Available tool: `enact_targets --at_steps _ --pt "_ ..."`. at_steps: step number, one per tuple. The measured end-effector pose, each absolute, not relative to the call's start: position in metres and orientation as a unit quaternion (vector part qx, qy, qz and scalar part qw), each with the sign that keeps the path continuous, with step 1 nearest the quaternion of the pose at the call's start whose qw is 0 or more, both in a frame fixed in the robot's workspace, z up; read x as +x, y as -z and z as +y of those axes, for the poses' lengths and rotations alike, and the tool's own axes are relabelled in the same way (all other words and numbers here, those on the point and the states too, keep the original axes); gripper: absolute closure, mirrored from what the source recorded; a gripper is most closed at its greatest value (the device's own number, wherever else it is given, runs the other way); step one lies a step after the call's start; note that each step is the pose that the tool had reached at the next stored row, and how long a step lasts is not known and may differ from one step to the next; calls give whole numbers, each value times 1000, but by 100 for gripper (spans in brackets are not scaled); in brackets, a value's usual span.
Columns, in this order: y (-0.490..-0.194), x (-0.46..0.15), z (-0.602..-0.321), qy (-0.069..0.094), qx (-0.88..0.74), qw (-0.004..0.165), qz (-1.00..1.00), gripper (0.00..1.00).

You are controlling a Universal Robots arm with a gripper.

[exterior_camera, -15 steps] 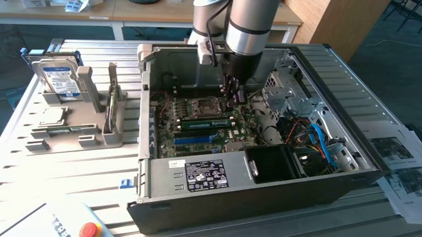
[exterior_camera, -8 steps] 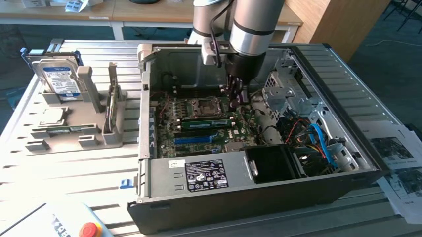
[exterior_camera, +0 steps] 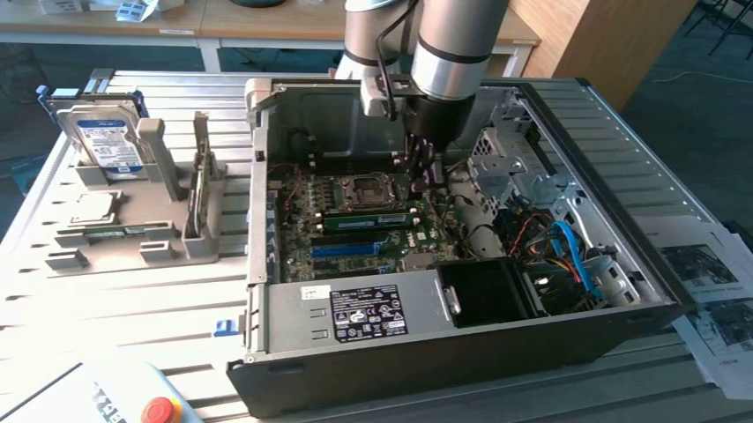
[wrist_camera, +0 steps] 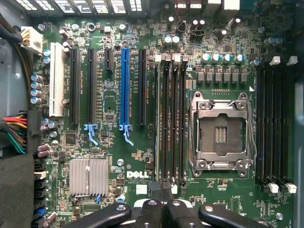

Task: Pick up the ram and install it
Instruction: 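Press down the ram until it locks into place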

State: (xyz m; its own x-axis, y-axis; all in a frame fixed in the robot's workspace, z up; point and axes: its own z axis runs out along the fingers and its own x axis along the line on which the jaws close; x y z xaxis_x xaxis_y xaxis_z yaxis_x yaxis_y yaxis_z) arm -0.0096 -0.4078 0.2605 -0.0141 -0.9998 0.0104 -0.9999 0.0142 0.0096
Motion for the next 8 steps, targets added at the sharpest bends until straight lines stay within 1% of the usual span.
enact_targets --at_steps 8 --pt "-253 -10 -408 0 702 7 -712 90"
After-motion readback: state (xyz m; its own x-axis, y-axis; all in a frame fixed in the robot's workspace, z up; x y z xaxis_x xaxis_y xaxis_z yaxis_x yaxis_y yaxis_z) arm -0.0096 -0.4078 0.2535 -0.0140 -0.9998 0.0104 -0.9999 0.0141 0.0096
